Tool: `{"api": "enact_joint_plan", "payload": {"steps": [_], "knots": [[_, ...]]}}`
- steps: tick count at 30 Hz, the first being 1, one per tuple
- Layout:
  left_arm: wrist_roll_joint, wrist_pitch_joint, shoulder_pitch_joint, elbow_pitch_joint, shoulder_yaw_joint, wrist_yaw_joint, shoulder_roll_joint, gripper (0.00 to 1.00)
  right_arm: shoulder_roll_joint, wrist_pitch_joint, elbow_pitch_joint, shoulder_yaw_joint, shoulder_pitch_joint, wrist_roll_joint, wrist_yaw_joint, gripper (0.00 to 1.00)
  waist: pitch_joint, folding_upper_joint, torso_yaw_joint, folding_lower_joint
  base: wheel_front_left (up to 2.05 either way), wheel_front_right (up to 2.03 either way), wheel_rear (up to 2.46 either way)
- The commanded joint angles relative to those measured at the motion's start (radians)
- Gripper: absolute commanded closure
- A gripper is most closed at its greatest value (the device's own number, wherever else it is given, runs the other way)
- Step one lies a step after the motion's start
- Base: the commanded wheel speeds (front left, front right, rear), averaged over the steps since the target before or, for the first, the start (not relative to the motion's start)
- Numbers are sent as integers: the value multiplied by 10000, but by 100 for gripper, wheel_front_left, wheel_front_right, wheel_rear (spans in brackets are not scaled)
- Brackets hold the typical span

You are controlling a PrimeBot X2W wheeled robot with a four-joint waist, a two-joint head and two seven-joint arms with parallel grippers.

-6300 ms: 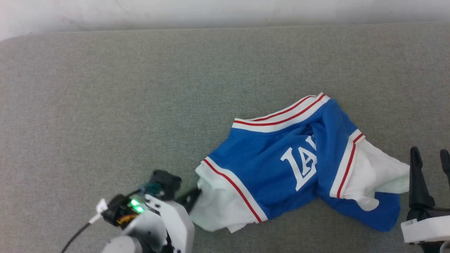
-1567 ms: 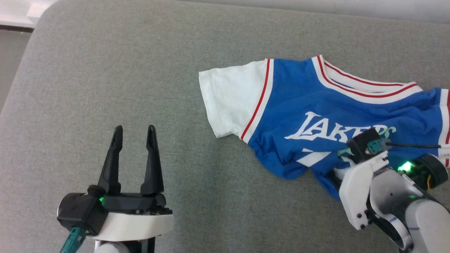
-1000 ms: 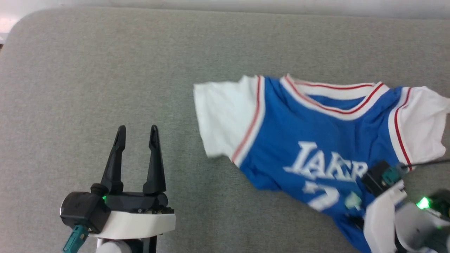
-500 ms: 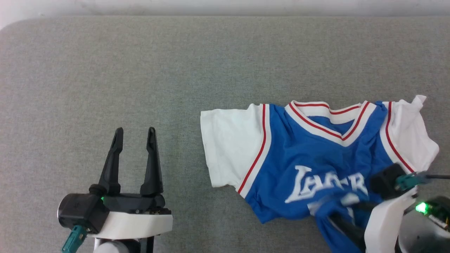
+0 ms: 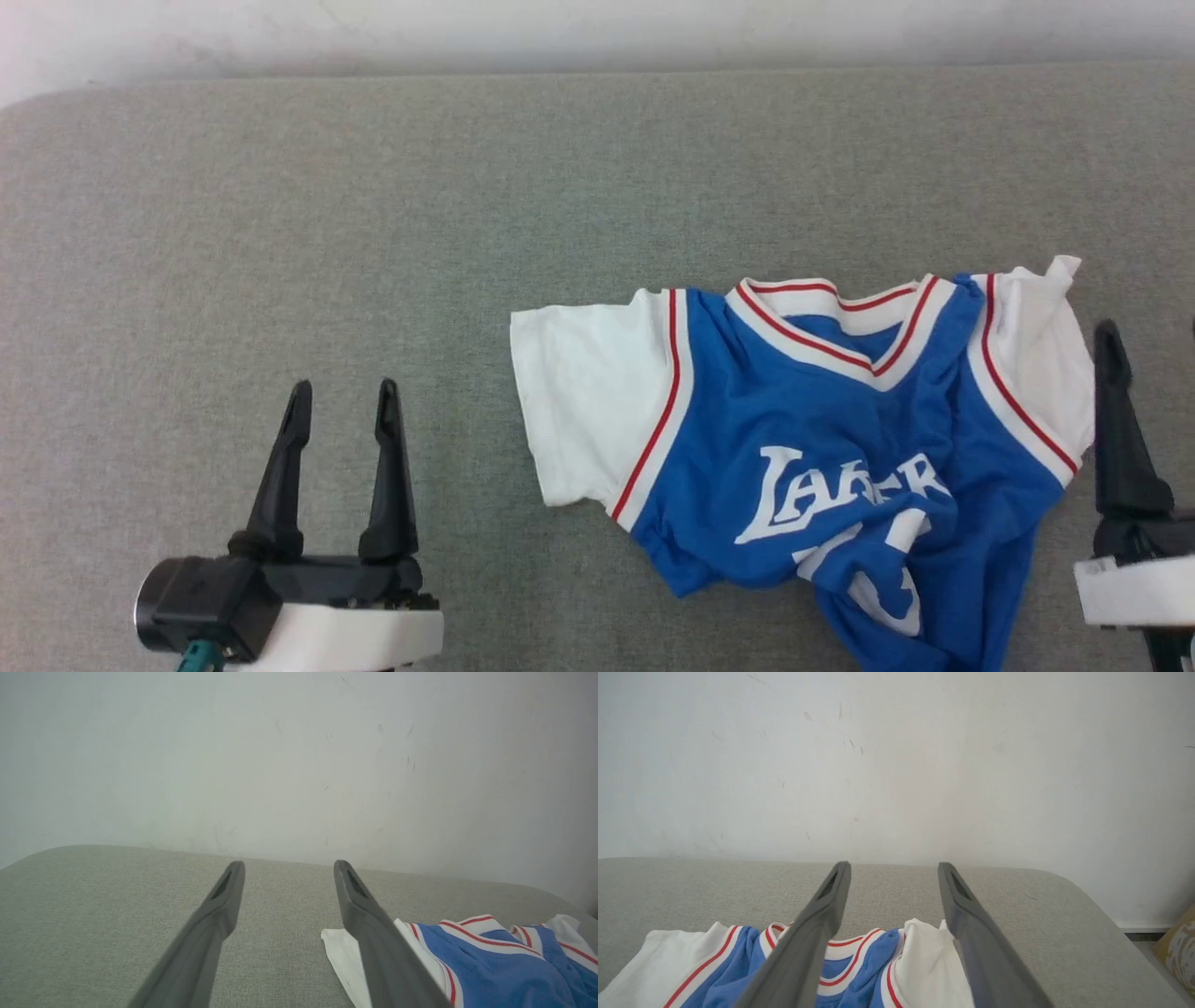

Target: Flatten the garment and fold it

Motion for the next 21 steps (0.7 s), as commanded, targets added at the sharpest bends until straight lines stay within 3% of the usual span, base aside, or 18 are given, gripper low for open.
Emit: {"api": "enact_joint_plan", "payload": {"steps": [1, 6, 10, 21], "knots": [[69, -47, 94, -35, 32, -22, 7, 0, 32, -196, 129, -81, 131, 68, -7, 0, -82, -1, -87, 0, 0, 0, 0], [290, 24, 160, 16, -23, -30, 142, 0, 47, -1515, 1176, -310, 572, 752, -7, 0, -138, -1, -277, 0, 0, 0, 0], [494, 834, -280, -70, -232, -222, 488, 0, 48, -1852, 1504, -365, 541, 811, -7, 0, -99, -1, -340, 0, 0, 0, 0], [379, 5967, -2692, 926, -1519, -1112, 1336, 0, 50, -1841, 1665, -175, 194, 769, -7, 0, 397, -1, -297, 0, 0, 0, 0]]}}
